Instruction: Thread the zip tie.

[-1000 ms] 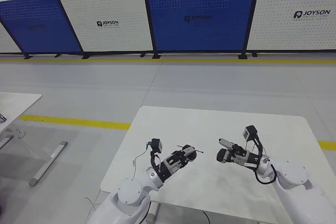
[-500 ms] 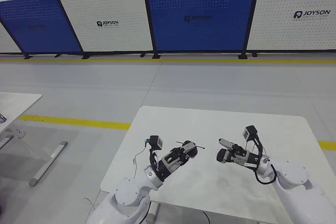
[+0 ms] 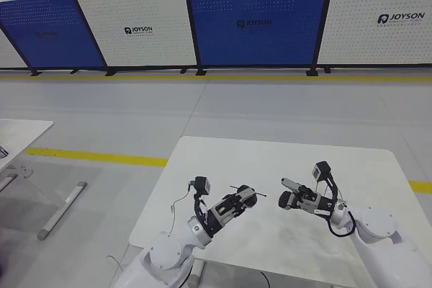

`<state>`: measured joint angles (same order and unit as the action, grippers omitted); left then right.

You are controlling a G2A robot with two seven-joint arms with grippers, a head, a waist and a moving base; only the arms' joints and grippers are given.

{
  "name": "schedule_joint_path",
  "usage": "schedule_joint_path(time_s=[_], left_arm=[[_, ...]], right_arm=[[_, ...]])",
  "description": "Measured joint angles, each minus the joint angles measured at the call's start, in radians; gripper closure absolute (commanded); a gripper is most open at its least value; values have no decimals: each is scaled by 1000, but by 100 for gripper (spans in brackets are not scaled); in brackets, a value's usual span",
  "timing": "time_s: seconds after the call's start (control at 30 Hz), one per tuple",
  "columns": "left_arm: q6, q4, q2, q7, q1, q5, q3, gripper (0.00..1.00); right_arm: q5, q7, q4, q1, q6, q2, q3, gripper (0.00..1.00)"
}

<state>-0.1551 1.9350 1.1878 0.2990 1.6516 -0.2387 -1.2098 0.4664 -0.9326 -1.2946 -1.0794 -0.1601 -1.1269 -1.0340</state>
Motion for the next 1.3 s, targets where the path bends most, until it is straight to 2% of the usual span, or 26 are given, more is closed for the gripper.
schedule_joint_path(time_s=[0.1,0.23,0.3,0.53,0.57,0.7,0.77,0.87,0.97,1.03,1.17,1.3], left_arm=[[-2,-48,6,-38,-36,65,37,100],[-10,-87,11,-96,-63,130,66,100],[-12,-91,12,-134,-65,183,69,100],[-6,-91,12,-134,-65,172,69,100],[8,-91,12,-137,-66,169,69,100],[123,-74,9,-88,-71,118,58,100],[147,-75,8,-70,-75,117,55,100],[153,-107,9,-67,-92,125,62,100],[146,-162,15,-67,-123,119,89,100],[126,-200,20,-60,-146,92,110,100],[52,-258,30,-43,-178,24,138,100],[-15,-303,35,-8,-198,-53,142,100]], right_arm=[[0,0,0,0,0,0,0,0],[0,0,0,0,0,0,0,0],[0,0,0,0,0,0,0,0],[0,0,0,0,0,0,0,0],[0,0,0,0,0,0,0,0],[0,0,0,0,0,0,0,0],[0,0,0,0,0,0,0,0],[0,0,0,0,0,0,0,0],[0,0,0,0,0,0,0,0],[0,0,0,0,0,0,0,0],[0,0,0,0,0,0,0,0],[0,0,0,0,0,0,0,0]])
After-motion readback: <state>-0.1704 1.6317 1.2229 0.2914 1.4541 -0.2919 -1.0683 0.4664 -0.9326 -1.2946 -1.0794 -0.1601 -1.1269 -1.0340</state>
